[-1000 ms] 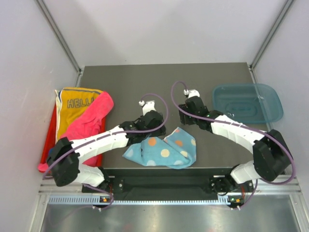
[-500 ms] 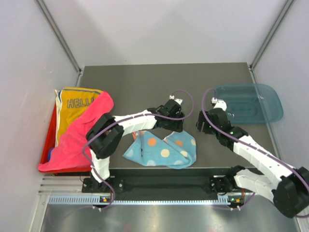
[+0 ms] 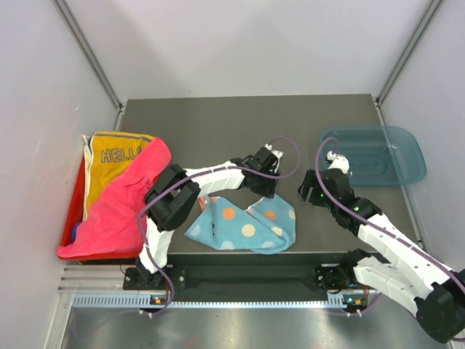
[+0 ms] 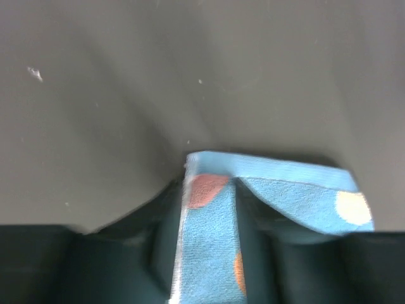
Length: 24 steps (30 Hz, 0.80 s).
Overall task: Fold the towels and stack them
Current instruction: Flatten out the crumpled towel
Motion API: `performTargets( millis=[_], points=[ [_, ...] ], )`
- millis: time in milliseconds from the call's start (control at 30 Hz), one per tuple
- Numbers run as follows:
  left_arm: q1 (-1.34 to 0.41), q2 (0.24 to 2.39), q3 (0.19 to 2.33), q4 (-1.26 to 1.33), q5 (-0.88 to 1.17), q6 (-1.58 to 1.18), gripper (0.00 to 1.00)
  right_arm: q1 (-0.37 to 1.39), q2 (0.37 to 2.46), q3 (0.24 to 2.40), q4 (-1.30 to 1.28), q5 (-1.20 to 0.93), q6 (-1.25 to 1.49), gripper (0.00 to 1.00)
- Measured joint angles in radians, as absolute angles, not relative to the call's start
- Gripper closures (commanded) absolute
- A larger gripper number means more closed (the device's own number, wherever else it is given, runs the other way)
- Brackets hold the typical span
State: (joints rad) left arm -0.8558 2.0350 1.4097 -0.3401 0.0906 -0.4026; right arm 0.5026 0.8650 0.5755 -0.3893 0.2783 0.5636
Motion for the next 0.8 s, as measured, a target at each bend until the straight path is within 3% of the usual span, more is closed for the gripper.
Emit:
performTargets(
  millis=[67, 133, 200, 500, 800],
  points=[
    [-0.855, 2.045, 1.418, -0.339, 0.091, -0.395, 0.73, 0.503, 0.863, 0.575, -0.390, 0.279, 0.565, 0.25],
    [-0.854, 2.048, 1.419, -0.341, 0.093, -0.396, 0.91, 0.503, 0.863, 0.575, -0.391, 0.279, 0.566, 0.25],
    [-0.853, 2.049, 1.418, -0.343, 0.092, -0.397, 1.00, 0.503, 0.863, 0.575, -0.390, 0.279, 0.566, 0.25],
    [-0.830, 2.035, 1.418, -0.371, -0.014, -0.421, 1.00, 0.501, 0.884, 0.577, -0.391, 0.280, 0.558, 0.24],
    [-0.623, 1.980, 1.537, -0.437, -0.129, -0.439, 1.00, 0.501, 1.020, 0.681, -0.384, 0.274, 0.525, 0.22]
  ],
)
